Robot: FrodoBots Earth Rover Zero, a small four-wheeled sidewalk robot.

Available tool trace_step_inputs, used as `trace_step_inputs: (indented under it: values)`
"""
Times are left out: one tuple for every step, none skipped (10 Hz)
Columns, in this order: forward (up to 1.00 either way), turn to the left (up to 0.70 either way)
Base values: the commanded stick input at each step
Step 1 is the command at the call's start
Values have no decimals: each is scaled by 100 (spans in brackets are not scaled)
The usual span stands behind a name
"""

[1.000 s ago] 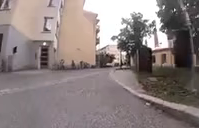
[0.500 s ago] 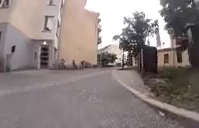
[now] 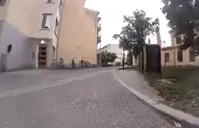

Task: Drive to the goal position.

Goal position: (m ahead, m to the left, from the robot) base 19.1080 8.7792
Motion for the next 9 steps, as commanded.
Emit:
trace_step_inputs:
  values:
    - [60, 0]
    - [60, 0]
    - [60, 0]
    - [60, 0]
    - [60, 0]
    - [60, 0]
    - [60, 0]
    - [60, 0]
    - [60, 0]
